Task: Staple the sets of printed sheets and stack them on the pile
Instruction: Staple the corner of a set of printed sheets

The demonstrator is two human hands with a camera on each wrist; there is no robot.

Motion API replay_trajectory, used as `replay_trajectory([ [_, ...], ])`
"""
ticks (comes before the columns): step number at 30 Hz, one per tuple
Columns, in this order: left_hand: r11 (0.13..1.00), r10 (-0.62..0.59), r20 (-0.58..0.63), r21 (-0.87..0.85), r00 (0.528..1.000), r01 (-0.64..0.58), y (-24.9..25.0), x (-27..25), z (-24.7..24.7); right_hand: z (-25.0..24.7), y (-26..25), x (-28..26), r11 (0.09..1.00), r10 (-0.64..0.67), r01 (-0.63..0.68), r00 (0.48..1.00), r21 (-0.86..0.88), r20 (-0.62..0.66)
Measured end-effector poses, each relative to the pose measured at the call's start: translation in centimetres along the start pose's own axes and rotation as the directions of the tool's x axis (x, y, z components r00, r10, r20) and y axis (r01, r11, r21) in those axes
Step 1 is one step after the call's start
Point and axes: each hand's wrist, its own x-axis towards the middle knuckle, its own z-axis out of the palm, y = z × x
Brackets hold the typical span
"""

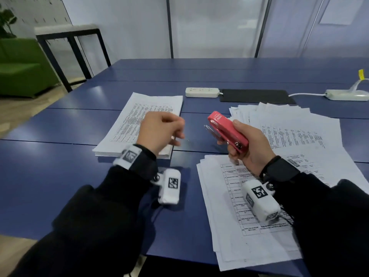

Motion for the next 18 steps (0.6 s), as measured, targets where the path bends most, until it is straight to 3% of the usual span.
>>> replay_trajectory([
  [2,0.986,0.064,-0.021,0.154,0.998,-0.06,1.4,1.9,-0.7,-0.2,0.2,0.2,1.0,0.007,-0.005,0.999,0.028,-0.046],
  [4,0.917,0.078,0.03,0.39,0.997,-0.084,2.6,3.7,-0.6,-0.3,0.2,0.3,0.999,0.01,-0.007,0.997,0.044,-0.072],
  [9,0.521,-0.092,0.249,0.837,0.964,-0.167,2.0,5.7,2.4,-0.3,0.2,0.2,0.999,0.006,-0.003,0.997,0.039,-0.075],
  [11,0.374,-0.085,0.267,0.901,0.96,-0.218,1.1,6.0,3.4,-0.4,0.2,0.3,0.999,0.006,-0.003,0.997,0.035,-0.071],
  [18,0.219,-0.083,0.27,0.944,0.959,-0.247,1.2,6.0,4.9,-0.6,0.2,0.4,1.0,0.0,0.002,0.998,0.017,-0.069],
])
